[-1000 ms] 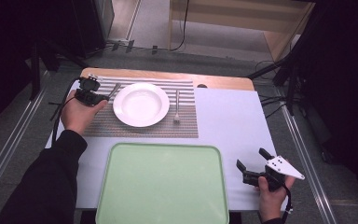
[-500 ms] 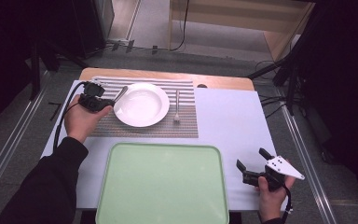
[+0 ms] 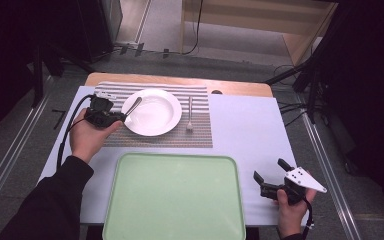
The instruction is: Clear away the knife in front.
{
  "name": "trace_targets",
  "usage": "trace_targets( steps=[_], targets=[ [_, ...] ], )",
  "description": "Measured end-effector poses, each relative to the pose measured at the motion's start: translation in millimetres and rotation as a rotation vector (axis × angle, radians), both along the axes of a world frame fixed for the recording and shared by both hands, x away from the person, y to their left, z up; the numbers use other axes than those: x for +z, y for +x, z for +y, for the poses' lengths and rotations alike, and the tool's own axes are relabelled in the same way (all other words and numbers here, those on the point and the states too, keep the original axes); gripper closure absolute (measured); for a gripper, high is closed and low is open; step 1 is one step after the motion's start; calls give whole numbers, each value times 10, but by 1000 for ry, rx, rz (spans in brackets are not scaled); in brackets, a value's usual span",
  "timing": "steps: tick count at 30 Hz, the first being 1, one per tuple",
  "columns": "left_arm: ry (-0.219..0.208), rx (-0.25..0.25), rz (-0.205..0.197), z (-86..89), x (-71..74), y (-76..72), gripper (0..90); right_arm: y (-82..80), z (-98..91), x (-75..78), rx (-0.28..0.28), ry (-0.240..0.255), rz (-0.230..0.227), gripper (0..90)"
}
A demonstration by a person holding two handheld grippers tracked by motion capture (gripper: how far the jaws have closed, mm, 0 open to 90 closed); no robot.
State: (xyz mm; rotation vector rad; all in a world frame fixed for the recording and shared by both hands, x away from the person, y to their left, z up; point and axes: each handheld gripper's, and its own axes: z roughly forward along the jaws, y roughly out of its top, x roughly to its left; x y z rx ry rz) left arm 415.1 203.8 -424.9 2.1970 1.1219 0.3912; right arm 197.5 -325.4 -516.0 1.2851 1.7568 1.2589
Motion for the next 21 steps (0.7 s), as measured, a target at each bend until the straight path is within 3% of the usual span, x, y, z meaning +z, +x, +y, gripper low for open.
trace_targets(
  steps=[21],
  targets=[
    [-43, -66, -35, -134, -17, -436, 790, 0, 0, 0, -1, 0, 0, 0]
  ],
)
